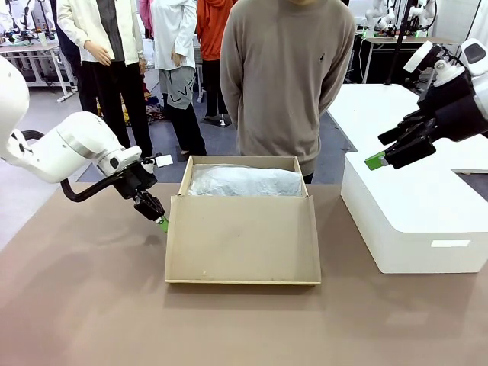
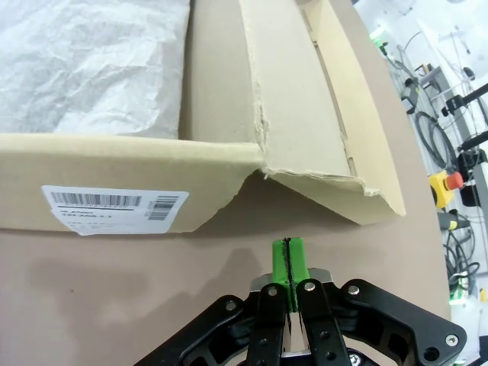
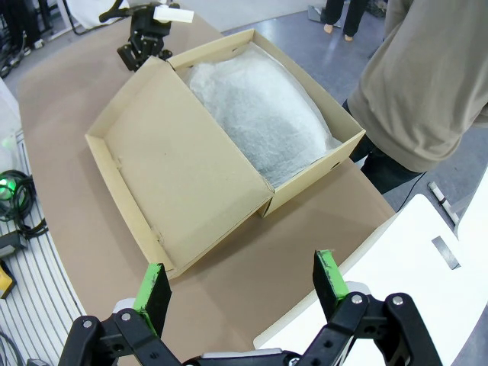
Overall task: Pack the shoes into the box.
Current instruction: Close the Shoes Box.
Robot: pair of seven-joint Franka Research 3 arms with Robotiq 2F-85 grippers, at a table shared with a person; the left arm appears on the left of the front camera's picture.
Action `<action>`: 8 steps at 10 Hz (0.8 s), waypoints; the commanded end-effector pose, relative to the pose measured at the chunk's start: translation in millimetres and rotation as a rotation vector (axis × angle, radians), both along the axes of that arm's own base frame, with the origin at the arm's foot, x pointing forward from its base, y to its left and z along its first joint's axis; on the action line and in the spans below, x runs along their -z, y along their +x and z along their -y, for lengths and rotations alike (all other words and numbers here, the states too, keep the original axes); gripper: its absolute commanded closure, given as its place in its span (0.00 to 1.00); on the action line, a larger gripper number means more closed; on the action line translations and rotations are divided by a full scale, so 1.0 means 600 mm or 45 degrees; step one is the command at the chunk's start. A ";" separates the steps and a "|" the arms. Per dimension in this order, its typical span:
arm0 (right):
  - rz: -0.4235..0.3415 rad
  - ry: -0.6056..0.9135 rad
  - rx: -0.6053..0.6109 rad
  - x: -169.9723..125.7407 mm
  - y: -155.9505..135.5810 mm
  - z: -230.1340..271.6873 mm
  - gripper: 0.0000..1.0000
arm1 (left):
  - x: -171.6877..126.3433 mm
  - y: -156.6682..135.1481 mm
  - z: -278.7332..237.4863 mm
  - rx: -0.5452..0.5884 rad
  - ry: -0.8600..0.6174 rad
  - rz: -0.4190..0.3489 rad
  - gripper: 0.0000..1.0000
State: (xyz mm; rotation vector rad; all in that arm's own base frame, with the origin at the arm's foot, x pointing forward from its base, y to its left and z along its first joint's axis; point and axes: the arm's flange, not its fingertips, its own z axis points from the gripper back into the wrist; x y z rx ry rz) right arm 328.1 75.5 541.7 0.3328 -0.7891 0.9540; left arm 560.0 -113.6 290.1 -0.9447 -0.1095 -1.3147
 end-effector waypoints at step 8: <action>0.001 0.019 -0.009 0.000 0.001 0.000 0.00 | 0.008 0.000 0.024 -0.024 -0.108 -0.049 1.00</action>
